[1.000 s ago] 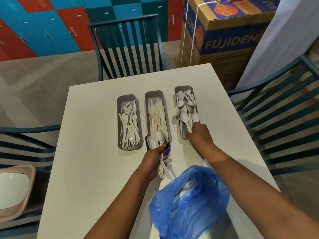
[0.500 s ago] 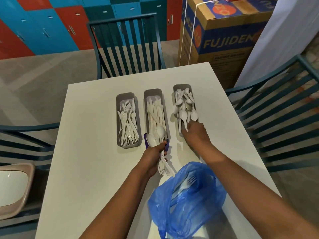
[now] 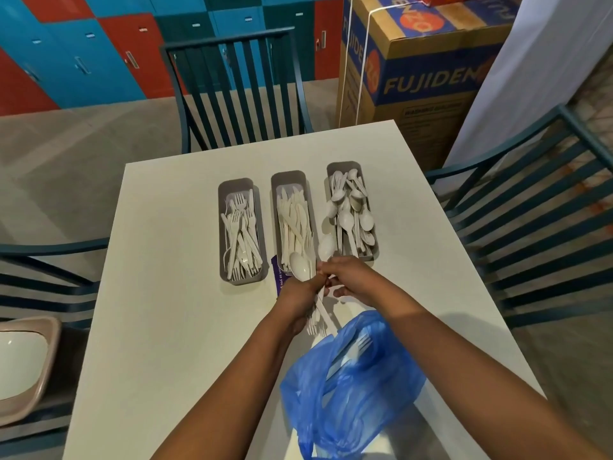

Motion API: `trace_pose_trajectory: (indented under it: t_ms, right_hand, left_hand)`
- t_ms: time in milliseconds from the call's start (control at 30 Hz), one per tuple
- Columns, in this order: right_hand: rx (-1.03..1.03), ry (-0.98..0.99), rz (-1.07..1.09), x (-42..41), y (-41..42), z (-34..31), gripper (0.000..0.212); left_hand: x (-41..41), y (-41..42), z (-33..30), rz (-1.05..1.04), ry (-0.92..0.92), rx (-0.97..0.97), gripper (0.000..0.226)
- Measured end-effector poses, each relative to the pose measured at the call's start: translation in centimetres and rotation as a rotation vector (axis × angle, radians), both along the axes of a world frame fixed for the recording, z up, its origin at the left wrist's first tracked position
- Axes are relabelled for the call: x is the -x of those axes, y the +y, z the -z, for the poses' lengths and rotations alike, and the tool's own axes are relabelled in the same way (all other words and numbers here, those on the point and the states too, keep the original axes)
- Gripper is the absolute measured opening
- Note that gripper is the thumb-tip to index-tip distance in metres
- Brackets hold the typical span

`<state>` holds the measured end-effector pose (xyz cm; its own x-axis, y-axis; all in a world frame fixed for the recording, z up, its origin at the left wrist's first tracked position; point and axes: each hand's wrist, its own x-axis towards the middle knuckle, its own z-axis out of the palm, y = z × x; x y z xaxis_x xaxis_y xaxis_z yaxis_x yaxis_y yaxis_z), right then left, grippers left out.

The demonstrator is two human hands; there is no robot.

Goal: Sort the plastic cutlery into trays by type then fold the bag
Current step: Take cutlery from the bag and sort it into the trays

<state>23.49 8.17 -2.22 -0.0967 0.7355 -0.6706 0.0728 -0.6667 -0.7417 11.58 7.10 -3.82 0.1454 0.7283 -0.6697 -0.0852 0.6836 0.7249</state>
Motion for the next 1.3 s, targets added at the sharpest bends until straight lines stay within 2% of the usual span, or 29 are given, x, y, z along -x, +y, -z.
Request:
trace_pose_trajectory:
  t_ms: [167, 233, 367, 567, 767, 1033, 1300]
  right_hand:
    - [-0.002, -0.015, 0.344, -0.9, 1.0, -0.1, 0.02]
    - [-0.047, -0.152, 0.37, -1.8, 1.5, -0.1, 0.017]
    - [-0.163, -0.551, 0.269, -3.6, 2.4, 0.7, 0.024]
    - [-0.141, -0.753, 0.153, -4.5, 3.7, 1.7, 0.028]
    - [-0.291, -1.022, -0.061, -4.0, 4.5, 1.7, 0.025]
    - [-0.326, -1.215, -0.214, -4.1, 5.6, 2.2, 0.024]
    - [-0.293, -1.198, -0.235, -3.2, 6.3, 2.7, 0.025]
  left_hand:
    - [-0.1, -0.4, -0.6, 0.028, -0.049, 0.056, 0.024]
    - [0.1, -0.4, -0.4, 0.009, -0.055, 0.081, 0.022]
    - [0.6, -0.3, 0.2, -0.028, 0.01, 0.097, 0.02]
    - [0.8, 0.0, 0.7, -0.055, 0.017, 0.118, 0.019]
    - [0.9, 0.2, 1.0, -0.058, 0.014, 0.129, 0.018]
    - [1.3, 0.2, 1.4, -0.051, 0.002, 0.146, 0.014]
    - [1.7, 0.1, 1.5, -0.046, -0.007, 0.154, 0.007]
